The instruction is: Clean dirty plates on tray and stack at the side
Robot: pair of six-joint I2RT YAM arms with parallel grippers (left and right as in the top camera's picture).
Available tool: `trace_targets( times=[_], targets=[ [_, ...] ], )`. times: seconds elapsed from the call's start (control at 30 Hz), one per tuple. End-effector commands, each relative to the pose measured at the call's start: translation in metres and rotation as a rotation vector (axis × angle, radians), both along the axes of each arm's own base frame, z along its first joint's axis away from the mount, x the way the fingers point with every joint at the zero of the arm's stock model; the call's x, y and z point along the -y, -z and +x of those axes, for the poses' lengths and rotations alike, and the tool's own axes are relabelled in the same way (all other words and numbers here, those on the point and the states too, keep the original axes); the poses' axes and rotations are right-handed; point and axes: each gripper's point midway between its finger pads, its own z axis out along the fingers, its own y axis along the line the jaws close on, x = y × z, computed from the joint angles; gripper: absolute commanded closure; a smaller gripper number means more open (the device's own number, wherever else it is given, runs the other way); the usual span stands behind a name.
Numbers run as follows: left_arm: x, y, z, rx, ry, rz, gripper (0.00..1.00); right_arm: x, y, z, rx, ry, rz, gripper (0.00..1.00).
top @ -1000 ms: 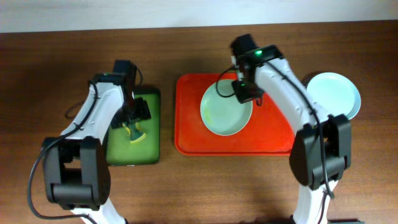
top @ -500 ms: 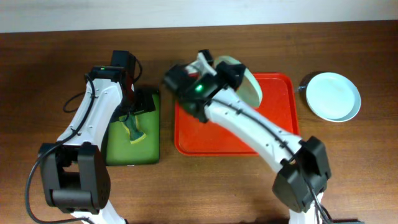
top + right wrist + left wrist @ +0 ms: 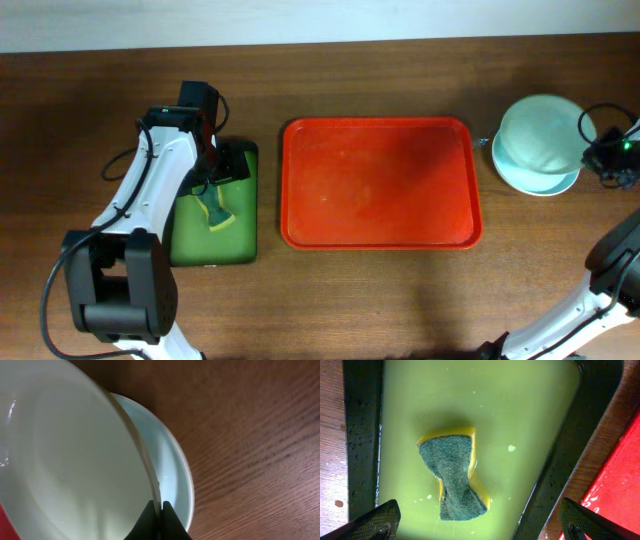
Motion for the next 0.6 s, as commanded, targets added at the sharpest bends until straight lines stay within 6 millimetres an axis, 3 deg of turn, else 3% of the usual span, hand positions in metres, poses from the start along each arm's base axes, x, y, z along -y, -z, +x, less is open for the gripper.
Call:
trace_targets(
  times=[0.0,0.03,0.07,0.1,0.13,0.2,0.3,0.37,0.43,0.5,0.57],
  targets=[
    [0.003,-0.009,0.003,0.025,0.020,-0.011,0.01,-0.001,0.008,-0.002,-0.025,0.025,0.006,0.96],
    [0.003,-0.009,0.003,0.025,0.020,-0.011,0.01,-0.001,0.008,-0.002,-0.028,0.028,0.011,0.88],
    [0.003,-0.009,0.003,0.025,0.020,-0.011,0.01,-0.003,0.009,-0.004,-0.036,0.027,0.016,0.36],
    [0.004,-0.009,0.003,0.025,0.020,-0.011,0.01,-0.007,0.009,-0.009,-0.055,0.028,0.032,0.08],
    [0.003,-0.009,0.003,0.025,0.020,-0.011,0.01,-0.012,0.005,-0.015,-0.075,0.029,0.049,0.01],
    [0.003,-0.009,0.003,0.025,0.020,-0.011,0.01,-0.019,-0.029,-0.031,-0.088,0.059,0.033,0.01],
    [0.004,-0.009,0.003,0.025,0.020,-0.011,0.01,-0.014,-0.099,-0.086,-0.185,0.145,-0.172,0.01],
    [0.003,-0.009,0.003,0.025,0.020,-0.011,0.01,-0.034,-0.136,-0.104,-0.141,0.171,-0.170,0.01],
    [0.003,-0.009,0.003,0.025,0.020,-0.011,0.00,-0.056,-0.176,-0.127,-0.088,0.184,-0.201,0.01],
    [0.004,-0.009,0.003,0.025,0.020,-0.011,0.01,-0.092,-0.225,-0.146,0.041,0.156,-0.277,0.01],
    [0.003,-0.009,0.003,0.025,0.020,-0.011,0.01,-0.149,-0.264,-0.148,0.260,0.018,-0.300,0.02]
  ],
)
